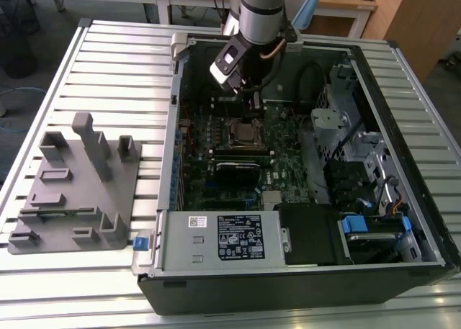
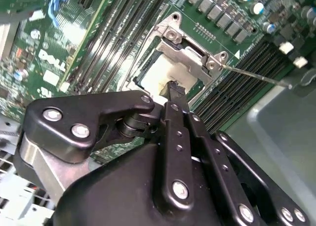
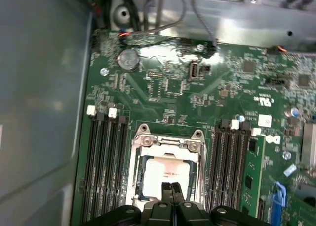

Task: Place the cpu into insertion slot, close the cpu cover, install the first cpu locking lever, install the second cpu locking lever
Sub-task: 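Close the cpu cover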

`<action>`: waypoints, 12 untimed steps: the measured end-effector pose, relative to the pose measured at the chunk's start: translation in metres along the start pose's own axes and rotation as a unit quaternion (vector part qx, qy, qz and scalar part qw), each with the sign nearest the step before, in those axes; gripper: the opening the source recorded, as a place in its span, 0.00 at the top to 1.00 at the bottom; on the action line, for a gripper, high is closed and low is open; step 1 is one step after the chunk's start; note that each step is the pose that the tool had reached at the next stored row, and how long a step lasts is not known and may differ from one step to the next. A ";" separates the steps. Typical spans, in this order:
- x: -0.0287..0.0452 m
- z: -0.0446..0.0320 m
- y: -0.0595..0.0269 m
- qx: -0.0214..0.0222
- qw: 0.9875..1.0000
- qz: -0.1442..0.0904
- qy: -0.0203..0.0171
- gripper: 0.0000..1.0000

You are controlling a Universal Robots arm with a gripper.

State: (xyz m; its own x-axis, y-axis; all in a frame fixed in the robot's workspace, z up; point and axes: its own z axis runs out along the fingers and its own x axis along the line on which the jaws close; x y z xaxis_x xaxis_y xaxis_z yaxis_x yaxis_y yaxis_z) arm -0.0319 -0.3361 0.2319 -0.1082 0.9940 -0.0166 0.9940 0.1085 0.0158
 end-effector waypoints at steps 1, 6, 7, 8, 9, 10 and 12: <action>0.0000 0.0002 0.0000 0.000 1.000 -0.009 0.000 0.89; 0.0000 0.0010 0.0000 -0.001 0.998 -0.055 0.001 0.89; 0.0000 0.0011 0.0000 -0.001 0.998 -0.063 0.001 0.89; 0.0000 0.0013 0.0000 -0.001 0.997 -0.073 0.001 0.89; 0.0000 0.0014 0.0000 -0.001 0.997 -0.082 0.001 0.89; 0.0000 0.0016 0.0000 -0.002 0.996 -0.091 0.001 0.89; 0.0000 0.0018 0.0000 -0.002 0.994 -0.109 0.002 0.89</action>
State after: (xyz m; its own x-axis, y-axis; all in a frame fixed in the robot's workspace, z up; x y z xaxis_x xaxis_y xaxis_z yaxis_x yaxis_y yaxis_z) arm -0.0319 -0.3361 0.2300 -0.3211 0.9469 -0.0166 0.9468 0.3214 0.0158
